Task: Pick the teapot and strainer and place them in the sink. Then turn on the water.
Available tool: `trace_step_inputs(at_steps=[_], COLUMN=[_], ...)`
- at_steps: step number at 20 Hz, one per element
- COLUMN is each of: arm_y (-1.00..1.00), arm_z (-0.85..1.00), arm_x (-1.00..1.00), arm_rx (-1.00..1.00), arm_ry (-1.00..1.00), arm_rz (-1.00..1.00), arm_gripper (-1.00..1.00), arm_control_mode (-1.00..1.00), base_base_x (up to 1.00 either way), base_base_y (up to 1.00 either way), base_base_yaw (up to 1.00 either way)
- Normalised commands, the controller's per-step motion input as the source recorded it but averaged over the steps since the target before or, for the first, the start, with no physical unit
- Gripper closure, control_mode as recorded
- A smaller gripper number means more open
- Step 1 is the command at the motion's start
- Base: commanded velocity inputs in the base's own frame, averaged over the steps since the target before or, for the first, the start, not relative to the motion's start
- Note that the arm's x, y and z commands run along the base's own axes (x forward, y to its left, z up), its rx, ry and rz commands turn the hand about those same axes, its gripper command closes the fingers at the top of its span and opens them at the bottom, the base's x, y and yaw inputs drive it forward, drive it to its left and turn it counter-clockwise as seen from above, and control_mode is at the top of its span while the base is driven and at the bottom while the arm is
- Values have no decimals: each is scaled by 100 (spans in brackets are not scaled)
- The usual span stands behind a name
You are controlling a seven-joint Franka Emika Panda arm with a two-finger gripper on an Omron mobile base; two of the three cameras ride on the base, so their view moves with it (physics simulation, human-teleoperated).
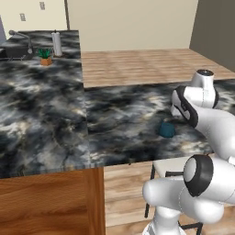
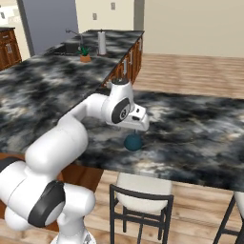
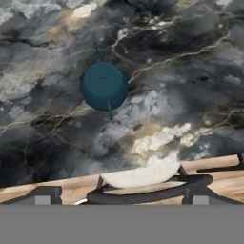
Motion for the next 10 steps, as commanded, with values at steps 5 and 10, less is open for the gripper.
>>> trace_step_inputs(at_steps=[5,10], arm_y=[15,11], arm_z=[-32,-33], arm_x=[20,22], arm_rx=[0,0], arm_ry=[-8,-13], arm_rz=[3,10], arm_gripper=[-100,-100], arm_control_mode=[-100,-100], base_base_x=[0,0], base_base_y=[0,0], base_base_yaw=[0,0])
